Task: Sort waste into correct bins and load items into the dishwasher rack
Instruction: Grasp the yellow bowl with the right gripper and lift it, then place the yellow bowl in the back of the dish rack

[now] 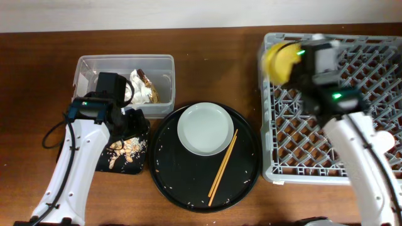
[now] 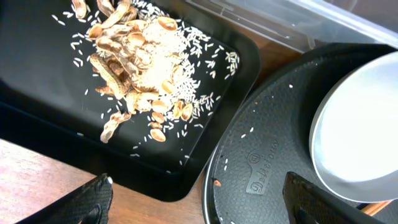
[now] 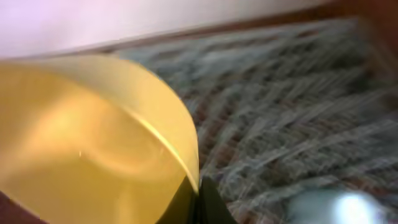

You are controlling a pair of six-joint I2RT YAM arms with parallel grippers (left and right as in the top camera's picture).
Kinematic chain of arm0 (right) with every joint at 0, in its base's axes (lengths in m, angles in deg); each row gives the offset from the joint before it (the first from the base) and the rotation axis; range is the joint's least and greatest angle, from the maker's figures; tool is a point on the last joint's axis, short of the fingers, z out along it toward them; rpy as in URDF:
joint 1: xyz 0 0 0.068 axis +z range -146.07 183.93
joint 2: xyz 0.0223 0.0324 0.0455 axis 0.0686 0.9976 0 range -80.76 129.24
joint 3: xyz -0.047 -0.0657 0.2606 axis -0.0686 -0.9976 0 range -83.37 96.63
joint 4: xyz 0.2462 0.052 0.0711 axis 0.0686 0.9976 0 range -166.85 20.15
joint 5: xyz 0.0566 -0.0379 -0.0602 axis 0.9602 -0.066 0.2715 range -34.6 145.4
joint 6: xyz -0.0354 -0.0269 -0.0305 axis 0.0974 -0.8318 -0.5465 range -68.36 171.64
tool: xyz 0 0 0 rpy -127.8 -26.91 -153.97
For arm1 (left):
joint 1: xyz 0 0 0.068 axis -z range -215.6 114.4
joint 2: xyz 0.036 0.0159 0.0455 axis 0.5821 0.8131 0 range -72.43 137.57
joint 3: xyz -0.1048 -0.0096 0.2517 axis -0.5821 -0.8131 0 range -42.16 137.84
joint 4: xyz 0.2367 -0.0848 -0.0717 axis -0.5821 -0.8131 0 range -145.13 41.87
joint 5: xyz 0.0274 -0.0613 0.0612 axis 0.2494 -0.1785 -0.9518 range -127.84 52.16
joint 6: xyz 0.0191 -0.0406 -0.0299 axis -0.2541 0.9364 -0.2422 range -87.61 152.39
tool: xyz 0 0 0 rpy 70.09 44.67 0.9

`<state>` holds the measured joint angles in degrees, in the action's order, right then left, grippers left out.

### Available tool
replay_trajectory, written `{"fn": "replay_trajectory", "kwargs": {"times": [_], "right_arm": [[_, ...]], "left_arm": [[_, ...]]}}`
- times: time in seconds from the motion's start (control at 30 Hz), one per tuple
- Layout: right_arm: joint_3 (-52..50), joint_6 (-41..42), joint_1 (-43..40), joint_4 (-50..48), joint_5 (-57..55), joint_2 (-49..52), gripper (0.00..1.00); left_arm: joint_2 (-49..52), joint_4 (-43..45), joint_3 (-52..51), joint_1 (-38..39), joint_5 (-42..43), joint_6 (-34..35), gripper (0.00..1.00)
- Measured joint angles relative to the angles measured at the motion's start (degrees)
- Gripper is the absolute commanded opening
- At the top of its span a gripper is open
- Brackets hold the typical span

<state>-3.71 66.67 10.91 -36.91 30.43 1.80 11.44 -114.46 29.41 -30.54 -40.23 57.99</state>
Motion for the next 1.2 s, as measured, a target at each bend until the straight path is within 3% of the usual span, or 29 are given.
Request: {"fn": "replay_trajectory", "kwargs": {"times": [0.17,0.37,0.53,0.63,0.83,0.9,1.0,1.13,1.17,1.2], "right_arm": [[-0.04,-4.02,-12.20,-14.97,-17.70,3.61,0.04],[0.04,-12.55,-15.82,-28.59,-32.35,18.16,0.04],[0.04,-15.21,-15.50,-29.79,-34.16,29.20,0.04],[0.17,-13.79,-13.27,-27.63,-35.19,30.05,0.04],[0.68,-8.59,-9.49,-14.08,-33.18,30.29,0.04],[0.59,-5.14,-8.24,-7.78,-29.31,31.15,0.12],[0.59,-3.93,-7.61,-3.82,-24.74,31.17,0.15],[0.59,-2.84,-7.41,-0.70,-20.04,28.00,0.30],[0.59,-3.02,-7.39,0.17,-18.80,25.27,0.36],[0.76,-3.04,-7.37,1.31,-16.70,22.80,0.49]], "left_arm": [[0.00,0.09,0.00,0.00,-0.02,0.00,0.87],[0.00,0.24,0.00,0.00,-0.02,0.00,0.87],[0.00,0.15,-0.02,0.00,0.00,0.00,0.87],[0.00,0.15,-0.02,0.00,0.00,0.00,0.87],[0.00,0.17,-0.02,0.00,-0.02,0.00,0.87],[0.00,0.13,-0.02,0.00,0.00,0.00,0.87],[0.00,0.17,0.00,0.00,0.00,0.00,0.87],[0.00,0.13,0.00,0.00,0.00,0.00,0.87],[0.00,0.15,-0.02,0.00,-0.02,0.00,0.87],[0.00,0.13,-0.02,0.00,0.00,0.00,0.87]]}}
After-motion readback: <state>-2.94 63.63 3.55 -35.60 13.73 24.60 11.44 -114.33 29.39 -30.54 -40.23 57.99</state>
